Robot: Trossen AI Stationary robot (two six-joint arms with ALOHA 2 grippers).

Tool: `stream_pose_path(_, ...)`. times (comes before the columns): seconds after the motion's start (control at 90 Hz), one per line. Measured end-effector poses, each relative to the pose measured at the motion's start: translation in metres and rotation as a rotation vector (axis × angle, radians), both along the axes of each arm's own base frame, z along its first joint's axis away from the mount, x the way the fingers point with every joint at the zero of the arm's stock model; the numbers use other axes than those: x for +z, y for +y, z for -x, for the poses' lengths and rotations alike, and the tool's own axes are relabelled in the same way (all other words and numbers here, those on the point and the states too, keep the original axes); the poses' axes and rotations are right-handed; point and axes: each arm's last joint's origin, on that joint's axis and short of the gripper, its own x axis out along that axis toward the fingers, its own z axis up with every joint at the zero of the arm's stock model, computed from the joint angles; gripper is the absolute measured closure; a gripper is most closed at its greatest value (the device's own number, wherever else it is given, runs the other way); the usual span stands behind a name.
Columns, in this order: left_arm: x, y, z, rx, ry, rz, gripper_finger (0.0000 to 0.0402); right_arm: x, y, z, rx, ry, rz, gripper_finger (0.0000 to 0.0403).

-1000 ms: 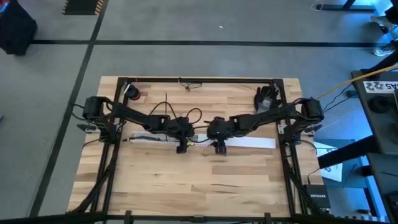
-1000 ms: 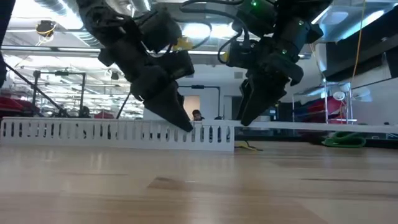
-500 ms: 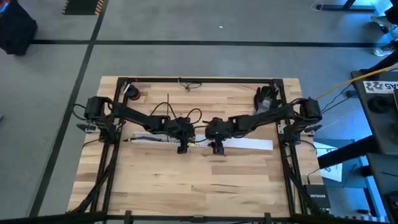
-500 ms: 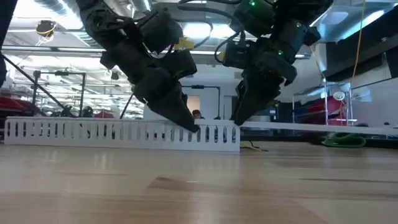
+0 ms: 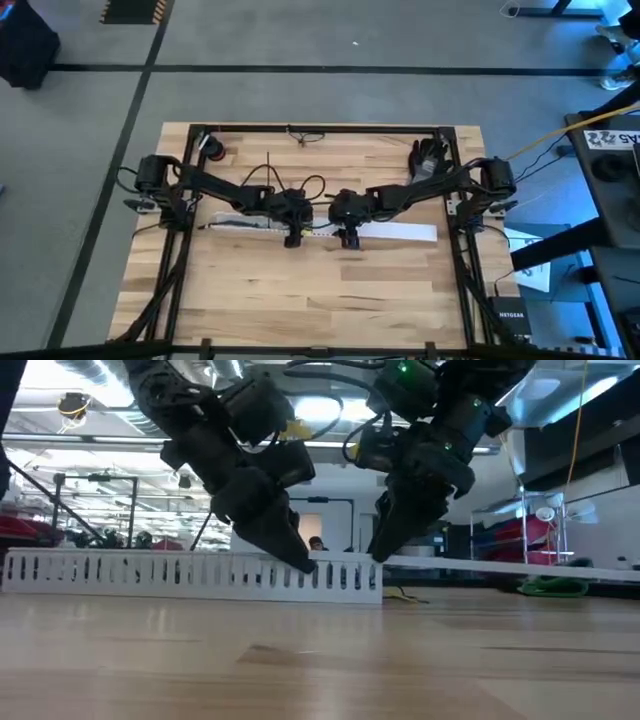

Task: Ziptie cables
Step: Close the cable duct

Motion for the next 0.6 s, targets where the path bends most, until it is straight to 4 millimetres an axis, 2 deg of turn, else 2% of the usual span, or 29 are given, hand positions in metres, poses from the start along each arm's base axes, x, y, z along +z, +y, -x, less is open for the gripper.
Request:
stream_pose_path(0.167, 0.015, 0.000, 0.006, -0.007, 0.078, -0.010, 0.0133, 0.000, 0.000, -0.001, -0.003, -0.003, 0.001, 0.0178)
stream_pose_path(0.389, 0.037, 0.001, 0.009, -0.001, 0.009, -0.055, 0.0131, -0.001, 0.000, 0.000, -0.005, 0.003, 0.000, 0.0178)
stream_pose_path(0.511, 0.042, 0.006, 0.004, 0.037, -0.063, -0.076, 0.0137, -0.001, 0.000, 0.000, -0.005, 0.005, 0.000, 0.0178)
stream_pose_path(0.6, 0.035, 0.006, -0.002, 0.031, -0.082, -0.087, 0.0141, -0.001, 0.000, 0.000, -0.006, 0.005, 0.003, 0.0178)
